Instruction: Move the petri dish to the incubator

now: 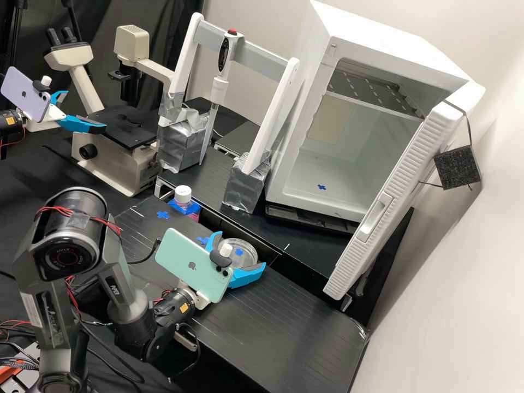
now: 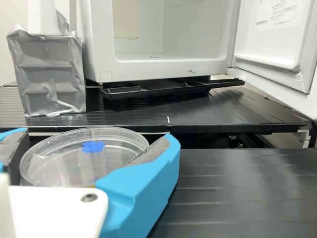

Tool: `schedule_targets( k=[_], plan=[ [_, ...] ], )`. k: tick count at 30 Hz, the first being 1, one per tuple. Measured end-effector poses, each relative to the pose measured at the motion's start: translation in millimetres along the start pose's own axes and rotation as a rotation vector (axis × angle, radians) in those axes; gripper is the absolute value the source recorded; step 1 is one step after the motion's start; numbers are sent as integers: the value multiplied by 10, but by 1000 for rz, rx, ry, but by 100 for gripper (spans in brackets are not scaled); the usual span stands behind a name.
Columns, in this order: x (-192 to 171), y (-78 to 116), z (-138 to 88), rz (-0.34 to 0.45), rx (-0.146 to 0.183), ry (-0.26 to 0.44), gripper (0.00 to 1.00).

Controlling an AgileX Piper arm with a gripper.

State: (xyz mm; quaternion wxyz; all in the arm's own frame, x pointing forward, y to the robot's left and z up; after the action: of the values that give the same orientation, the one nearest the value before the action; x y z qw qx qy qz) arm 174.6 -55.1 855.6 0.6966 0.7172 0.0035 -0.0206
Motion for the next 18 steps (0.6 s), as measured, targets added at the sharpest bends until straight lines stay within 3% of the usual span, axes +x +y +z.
schedule_targets(
  k=[10,14,18],
  plan=[
    [65,93,-8,3,100,25,0],
    [132,209,-12,23,119,43,0],
    [186,321,11,43,140,12,0]
  ],
)
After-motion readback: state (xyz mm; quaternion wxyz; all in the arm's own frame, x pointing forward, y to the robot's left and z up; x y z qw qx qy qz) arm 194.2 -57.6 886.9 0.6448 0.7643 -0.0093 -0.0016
